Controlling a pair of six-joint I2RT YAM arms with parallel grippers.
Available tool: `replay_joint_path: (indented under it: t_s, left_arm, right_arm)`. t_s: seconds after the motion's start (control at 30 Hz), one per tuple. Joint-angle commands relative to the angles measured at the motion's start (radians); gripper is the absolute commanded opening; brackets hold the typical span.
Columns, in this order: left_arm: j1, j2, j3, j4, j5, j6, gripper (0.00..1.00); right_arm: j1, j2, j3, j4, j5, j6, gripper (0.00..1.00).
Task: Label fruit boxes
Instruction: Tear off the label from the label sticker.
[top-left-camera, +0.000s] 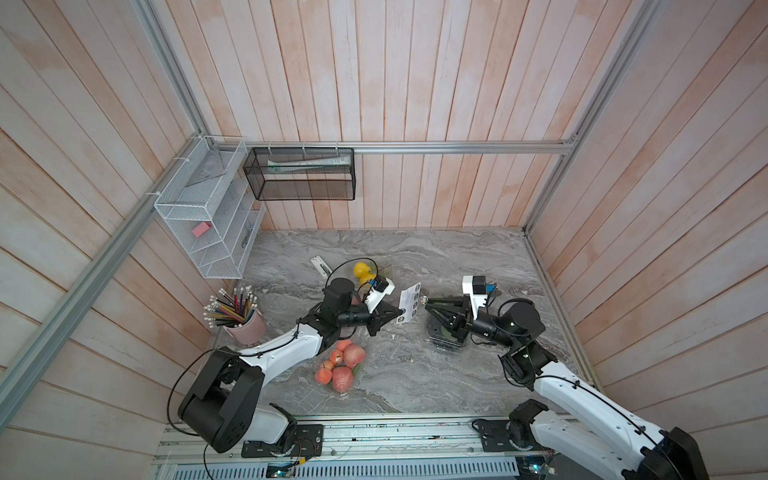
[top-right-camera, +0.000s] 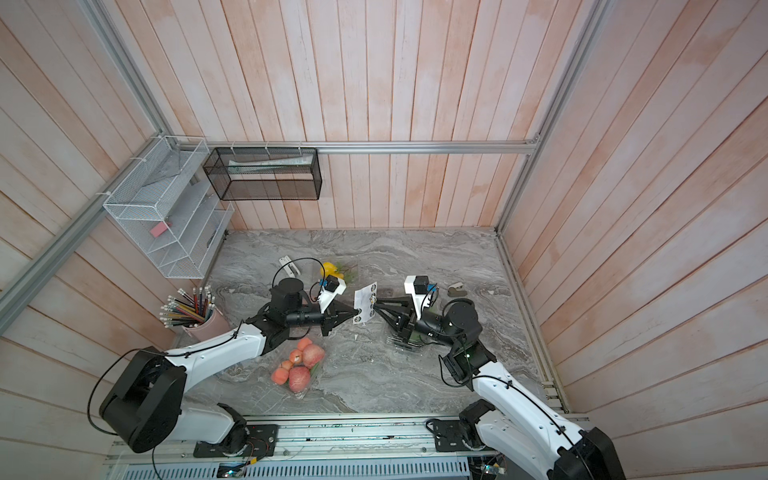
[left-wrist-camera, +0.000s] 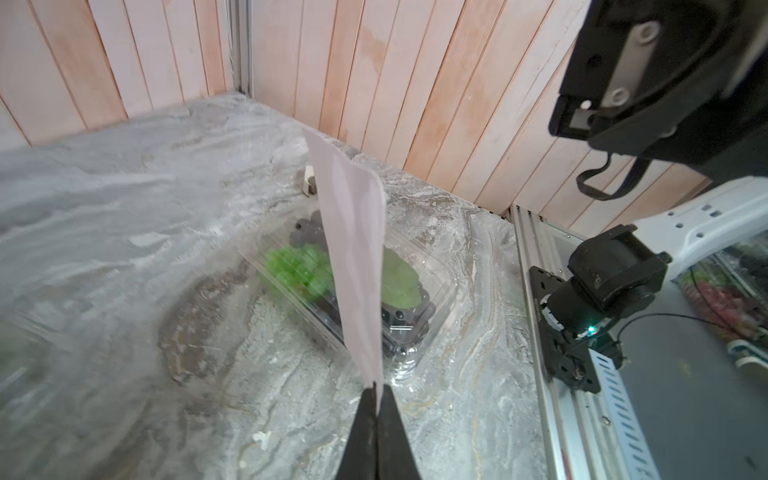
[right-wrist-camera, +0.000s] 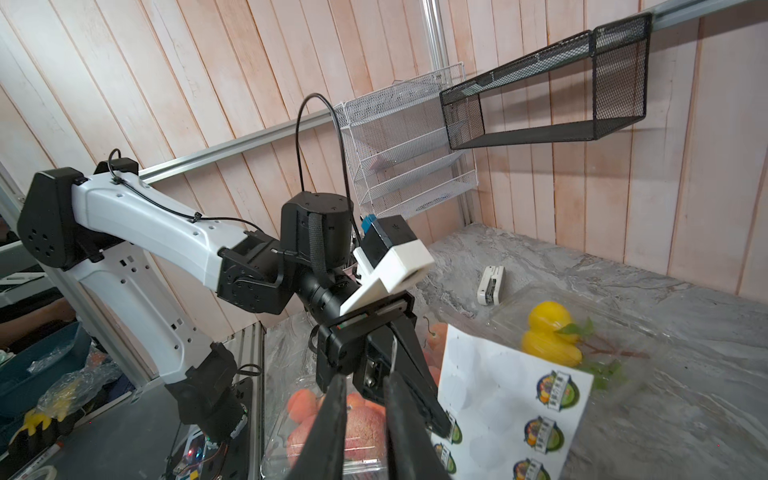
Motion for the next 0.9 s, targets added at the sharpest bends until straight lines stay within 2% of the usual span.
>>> replay_joint_path:
  t_s: [0.0, 0.13, 0.37, 0.63, 0.87]
  left_arm:
    - [-0.036, 0.036, 0.051, -0.098, -0.044, -0.109, 0.00]
    - [-0.050, 0.093, 0.104, -0.175, -0.086, -0.160, 0.00]
    - [-0.050, 0.206, 0.255, -0.422, -0.221, -0.144, 0.00]
    - [-0.050, 0.318, 0.357, -0.527, -0.167, -0.157, 0.00]
    - [-0.037, 0.393, 0.437, -0.584, -0.235, -0.138, 0.00]
  right_arm:
    - [-0.029, -0.008, 0.008, -0.027, -0.043, 0.087, 0.20]
    - [-0.074, -0.008, 0.030, -0.086, -0.049, 0.149, 0.20]
    - [-0.090, -0.014, 0.034, -0.134, -0.048, 0.137, 0.19]
    - [-0.092, -0.013, 0.013, -0.127, -0.048, 0.137, 0.19]
    - [-0.093, -0.012, -0.021, -0.092, -0.046, 0.155, 0.19]
